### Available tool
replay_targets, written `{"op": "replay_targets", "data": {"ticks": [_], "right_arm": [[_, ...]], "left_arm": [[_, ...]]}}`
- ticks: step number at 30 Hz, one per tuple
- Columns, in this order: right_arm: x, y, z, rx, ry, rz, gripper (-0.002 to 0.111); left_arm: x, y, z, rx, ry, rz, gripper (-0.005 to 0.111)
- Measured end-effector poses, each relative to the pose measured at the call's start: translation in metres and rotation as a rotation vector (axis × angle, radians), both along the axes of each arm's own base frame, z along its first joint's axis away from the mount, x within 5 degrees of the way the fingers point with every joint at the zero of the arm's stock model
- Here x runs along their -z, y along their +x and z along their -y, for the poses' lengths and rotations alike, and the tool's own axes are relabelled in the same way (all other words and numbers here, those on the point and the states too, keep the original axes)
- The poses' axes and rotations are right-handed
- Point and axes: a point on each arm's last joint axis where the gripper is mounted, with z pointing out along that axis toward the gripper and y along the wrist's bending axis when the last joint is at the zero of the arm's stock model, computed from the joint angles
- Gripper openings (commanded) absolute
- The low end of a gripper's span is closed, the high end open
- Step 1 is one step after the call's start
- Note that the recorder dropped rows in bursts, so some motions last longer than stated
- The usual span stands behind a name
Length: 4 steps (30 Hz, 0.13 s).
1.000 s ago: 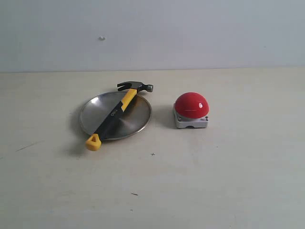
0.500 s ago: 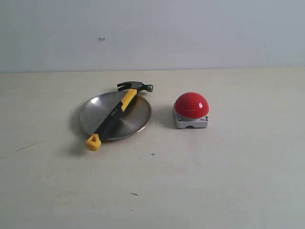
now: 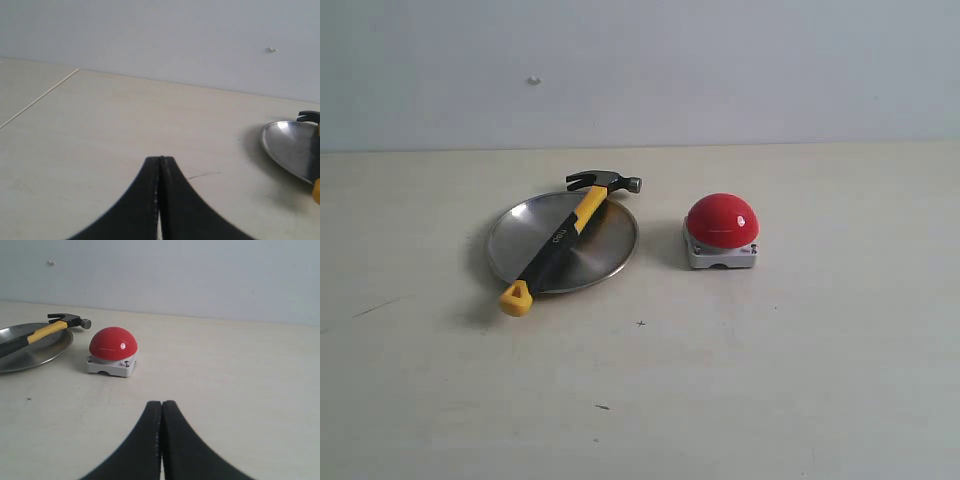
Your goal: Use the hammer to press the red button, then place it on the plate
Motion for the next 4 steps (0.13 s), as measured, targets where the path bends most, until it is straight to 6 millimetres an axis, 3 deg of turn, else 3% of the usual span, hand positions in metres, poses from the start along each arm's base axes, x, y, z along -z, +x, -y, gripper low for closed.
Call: {"op": "replay_targets", "data": {"ticks": [4], "right_arm": [[0.0,0.0,0.0,0.0,0.0,0.0,0.0]], "left_arm": [[0.0,0.0,0.0,0.0,0.001,0.0,0.0]]}}
